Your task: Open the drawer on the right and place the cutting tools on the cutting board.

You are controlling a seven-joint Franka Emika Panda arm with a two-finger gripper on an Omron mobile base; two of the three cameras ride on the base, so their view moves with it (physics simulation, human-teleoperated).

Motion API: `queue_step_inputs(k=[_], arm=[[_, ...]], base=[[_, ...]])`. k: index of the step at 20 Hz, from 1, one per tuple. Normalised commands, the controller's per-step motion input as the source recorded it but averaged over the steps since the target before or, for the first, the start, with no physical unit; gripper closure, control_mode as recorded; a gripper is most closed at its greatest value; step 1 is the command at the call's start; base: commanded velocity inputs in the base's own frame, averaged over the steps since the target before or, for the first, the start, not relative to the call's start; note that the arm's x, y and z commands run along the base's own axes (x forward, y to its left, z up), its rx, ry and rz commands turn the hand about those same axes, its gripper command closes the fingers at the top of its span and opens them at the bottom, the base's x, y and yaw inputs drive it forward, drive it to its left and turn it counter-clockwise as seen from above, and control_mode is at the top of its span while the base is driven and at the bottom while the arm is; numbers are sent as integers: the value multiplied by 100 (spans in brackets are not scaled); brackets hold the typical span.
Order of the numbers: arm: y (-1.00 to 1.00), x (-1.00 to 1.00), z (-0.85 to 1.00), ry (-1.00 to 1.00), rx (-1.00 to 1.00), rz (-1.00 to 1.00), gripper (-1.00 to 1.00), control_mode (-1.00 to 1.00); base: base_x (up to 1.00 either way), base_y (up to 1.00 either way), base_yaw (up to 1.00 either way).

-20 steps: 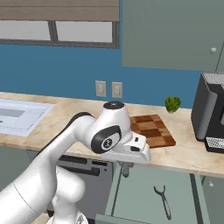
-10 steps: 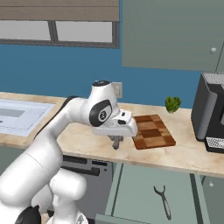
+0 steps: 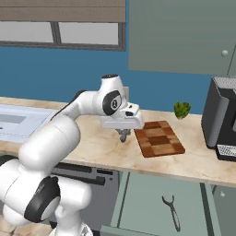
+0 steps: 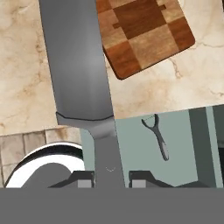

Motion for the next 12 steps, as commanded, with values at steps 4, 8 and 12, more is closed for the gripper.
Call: queue_step_inputs(k=[4, 8, 12], arm=[[0, 57, -19, 9, 0, 0, 100, -100], [-6, 45, -36, 5, 0, 0, 100, -100], [-19, 36, -53, 1, 1, 0, 100, -100]], base=[[0, 0, 0], [0, 0, 0], [0, 0, 0]])
